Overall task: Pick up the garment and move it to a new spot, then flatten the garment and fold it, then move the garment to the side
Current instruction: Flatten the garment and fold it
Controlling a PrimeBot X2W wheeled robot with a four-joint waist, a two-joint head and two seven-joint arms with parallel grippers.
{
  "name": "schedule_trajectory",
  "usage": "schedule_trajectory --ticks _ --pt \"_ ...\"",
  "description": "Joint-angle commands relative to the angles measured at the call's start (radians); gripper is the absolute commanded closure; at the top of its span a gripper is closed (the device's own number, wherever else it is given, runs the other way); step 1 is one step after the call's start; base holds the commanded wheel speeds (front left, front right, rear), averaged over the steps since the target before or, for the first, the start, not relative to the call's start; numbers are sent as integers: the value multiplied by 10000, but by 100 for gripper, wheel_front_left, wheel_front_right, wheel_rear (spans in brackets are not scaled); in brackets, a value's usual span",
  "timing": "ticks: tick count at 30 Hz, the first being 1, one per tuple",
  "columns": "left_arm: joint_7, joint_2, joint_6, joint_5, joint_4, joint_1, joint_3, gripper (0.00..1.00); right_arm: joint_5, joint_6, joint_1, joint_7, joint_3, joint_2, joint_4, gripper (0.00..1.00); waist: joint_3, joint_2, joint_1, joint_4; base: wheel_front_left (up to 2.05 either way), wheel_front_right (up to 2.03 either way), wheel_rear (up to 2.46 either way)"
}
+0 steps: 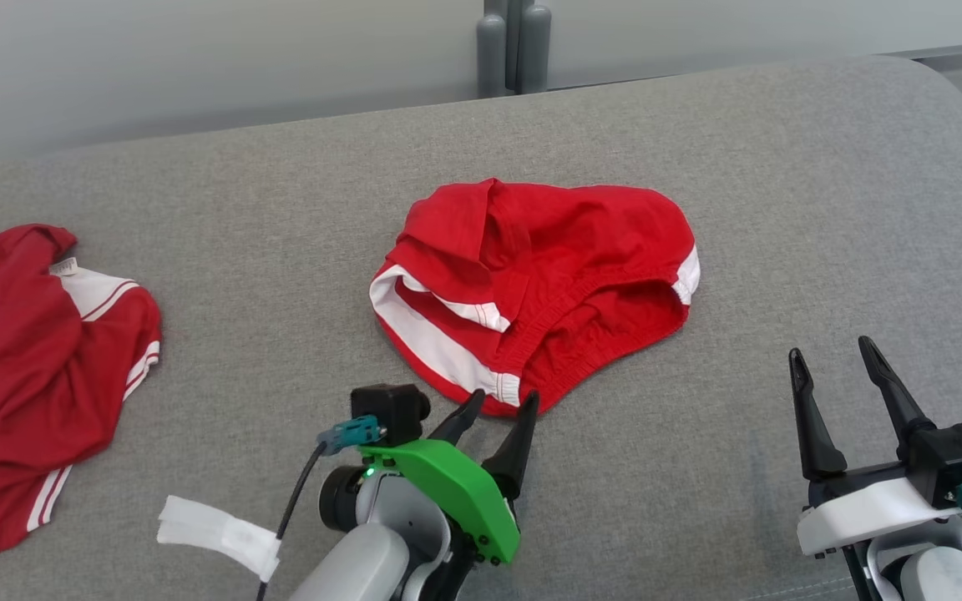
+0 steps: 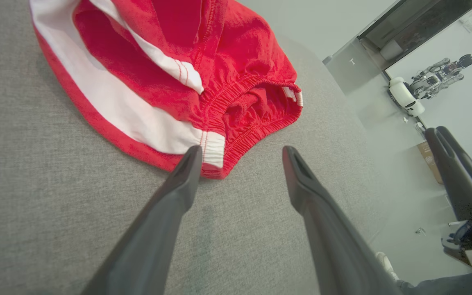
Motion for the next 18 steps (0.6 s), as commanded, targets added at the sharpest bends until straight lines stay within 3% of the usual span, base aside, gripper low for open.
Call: schedule_trajectory --ticks 1,8,18 --pt "-135 44 132 373 188 -370 -133 0 45 1 -96 -34 7 32 2 0 162 -1 0 -210 0 0 0" --pt "-357 39 521 1521 1469 -1345 -831 0 169 1 -218 -36 62 171 65 0 292 -1 0 -549 0 0 0" --pt "-720 45 569 1717 2854 -1729 -913 0 238 1 -114 -36 -20 216 86 0 313 -1 0 -724 0 0 0"
